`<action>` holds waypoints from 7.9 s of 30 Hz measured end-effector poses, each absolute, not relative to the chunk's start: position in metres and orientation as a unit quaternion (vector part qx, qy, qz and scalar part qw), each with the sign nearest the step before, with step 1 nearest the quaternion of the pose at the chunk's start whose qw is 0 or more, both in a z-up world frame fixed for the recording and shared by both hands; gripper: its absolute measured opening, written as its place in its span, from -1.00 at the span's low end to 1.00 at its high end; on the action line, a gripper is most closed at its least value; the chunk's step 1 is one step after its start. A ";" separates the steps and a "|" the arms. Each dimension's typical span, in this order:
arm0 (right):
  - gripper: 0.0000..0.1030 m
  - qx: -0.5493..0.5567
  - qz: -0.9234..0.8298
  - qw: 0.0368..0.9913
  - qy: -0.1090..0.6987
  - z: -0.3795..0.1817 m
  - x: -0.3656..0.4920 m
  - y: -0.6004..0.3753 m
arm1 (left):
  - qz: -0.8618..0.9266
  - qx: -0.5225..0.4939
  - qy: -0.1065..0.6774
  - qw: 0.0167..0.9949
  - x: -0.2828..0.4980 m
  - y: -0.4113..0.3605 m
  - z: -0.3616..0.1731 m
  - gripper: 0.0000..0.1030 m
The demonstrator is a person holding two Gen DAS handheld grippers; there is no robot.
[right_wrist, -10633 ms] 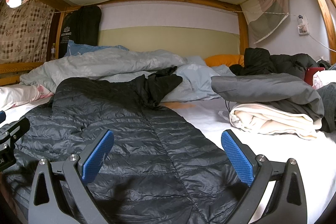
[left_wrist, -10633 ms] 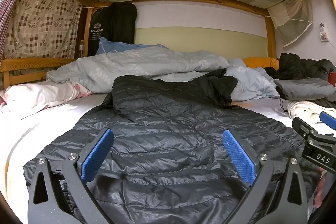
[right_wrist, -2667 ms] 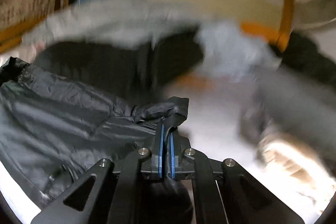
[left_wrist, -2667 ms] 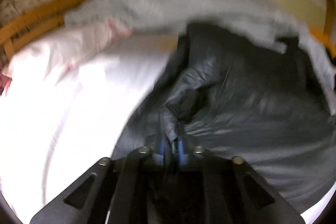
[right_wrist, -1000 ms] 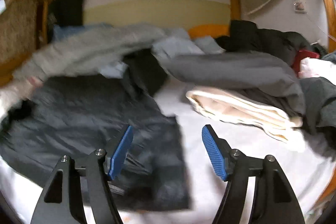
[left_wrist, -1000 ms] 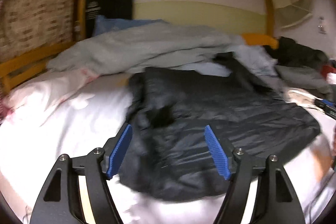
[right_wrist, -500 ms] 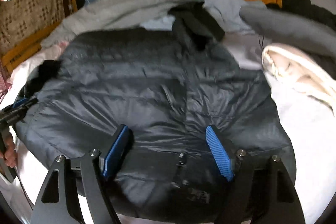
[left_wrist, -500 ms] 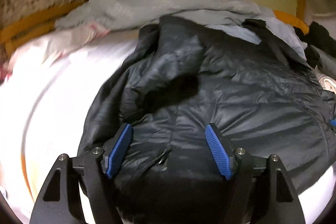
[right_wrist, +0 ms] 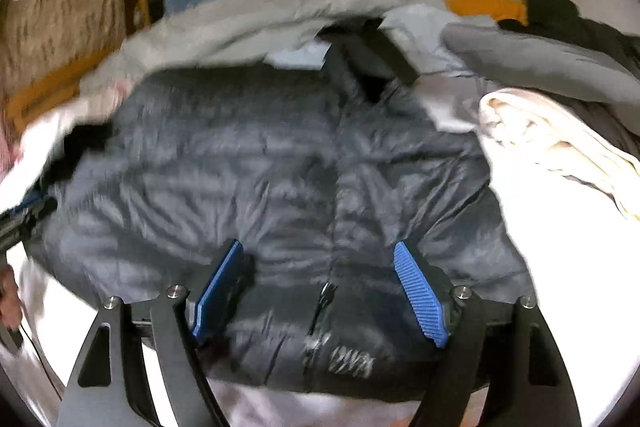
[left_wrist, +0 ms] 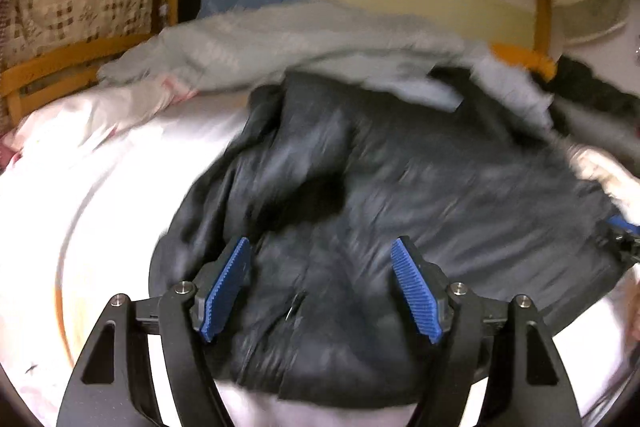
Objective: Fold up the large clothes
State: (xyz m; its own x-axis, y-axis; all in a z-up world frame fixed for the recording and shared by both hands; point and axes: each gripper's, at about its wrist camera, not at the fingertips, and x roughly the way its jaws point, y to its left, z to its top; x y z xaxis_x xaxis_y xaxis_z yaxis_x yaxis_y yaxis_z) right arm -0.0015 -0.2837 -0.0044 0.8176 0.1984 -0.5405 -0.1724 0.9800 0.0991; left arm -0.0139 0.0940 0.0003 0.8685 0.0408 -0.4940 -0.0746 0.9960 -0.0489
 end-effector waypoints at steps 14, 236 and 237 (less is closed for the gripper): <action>0.54 0.038 0.099 0.915 0.388 -0.016 0.095 -0.305 | 0.133 -0.066 0.381 0.913 0.081 0.142 -0.028 0.35; 0.49 -0.003 0.115 0.916 0.384 -0.012 0.117 -0.245 | 0.039 0.005 0.369 0.929 0.126 0.093 -0.032 -0.40; 0.49 -0.004 0.114 0.916 0.384 -0.012 0.117 -0.245 | 0.039 0.005 0.369 0.929 0.127 0.092 -0.031 -0.39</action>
State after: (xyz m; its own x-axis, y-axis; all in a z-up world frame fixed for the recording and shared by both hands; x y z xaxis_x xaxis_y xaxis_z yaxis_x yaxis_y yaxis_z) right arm 0.1165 -0.2452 -0.0117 0.6791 0.2070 -0.7043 -0.2124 0.9738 0.0813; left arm 0.1265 0.0922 -0.0315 0.7251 0.0764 -0.6844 -0.0693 0.9969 0.0379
